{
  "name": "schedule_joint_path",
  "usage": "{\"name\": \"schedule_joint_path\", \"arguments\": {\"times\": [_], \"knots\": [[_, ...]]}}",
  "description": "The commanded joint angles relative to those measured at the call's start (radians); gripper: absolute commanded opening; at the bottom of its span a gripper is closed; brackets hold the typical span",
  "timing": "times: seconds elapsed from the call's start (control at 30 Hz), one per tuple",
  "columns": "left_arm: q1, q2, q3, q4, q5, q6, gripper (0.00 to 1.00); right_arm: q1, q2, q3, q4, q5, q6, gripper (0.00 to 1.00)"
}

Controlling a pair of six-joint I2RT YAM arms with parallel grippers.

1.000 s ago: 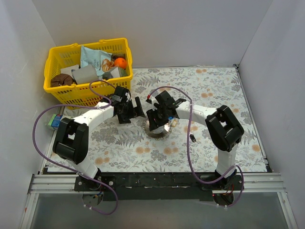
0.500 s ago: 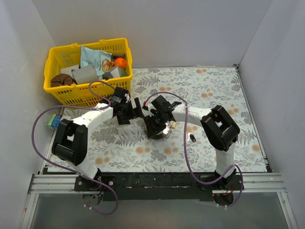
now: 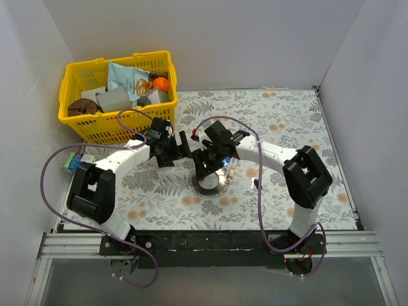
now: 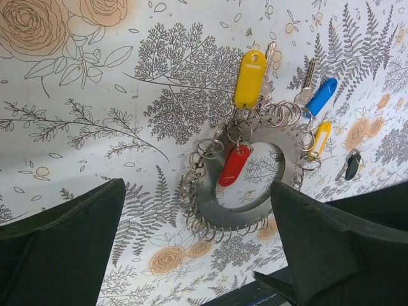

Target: Put the keys on the keyring

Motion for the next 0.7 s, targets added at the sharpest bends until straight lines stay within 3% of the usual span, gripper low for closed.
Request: {"name": "schedule_joint_path", "arguments": {"times": [0.0,0.27,0.43,0.67], "knots": [[0.003,-0.051,-0.006,0.007,0.026,0.006,0.98,-0.074,-0.102,0.156,0.019,0.084,0.037,0.66],[0.003,-0.047,-0.001,0.013,0.037,0.017,0.98,-0.375,-0.237,-0.004,0.178,-0.061,0.112,0.67],[0.003,-0.018,0.005,0.025,0.058,0.022,0.98,-0.426,-0.264,-0.046,0.070,0.014,0.030,0.66],[0.003,0.030,0.036,0.038,0.096,0.025,0.97,-0.431,-0.300,-0.139,0.121,-0.018,0.049,0.65]]}}
